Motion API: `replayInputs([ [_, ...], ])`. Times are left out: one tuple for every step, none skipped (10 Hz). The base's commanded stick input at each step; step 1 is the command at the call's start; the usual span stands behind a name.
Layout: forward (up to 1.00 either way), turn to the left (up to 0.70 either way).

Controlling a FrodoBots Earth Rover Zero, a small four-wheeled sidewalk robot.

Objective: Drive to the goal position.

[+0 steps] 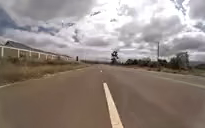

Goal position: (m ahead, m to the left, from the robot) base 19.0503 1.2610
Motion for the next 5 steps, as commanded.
replayInputs([
  [0.85,0.0],
  [0.85,0.0],
  [0.85,0.0],
  [0.85,0.0],
  [0.85,0.0],
])
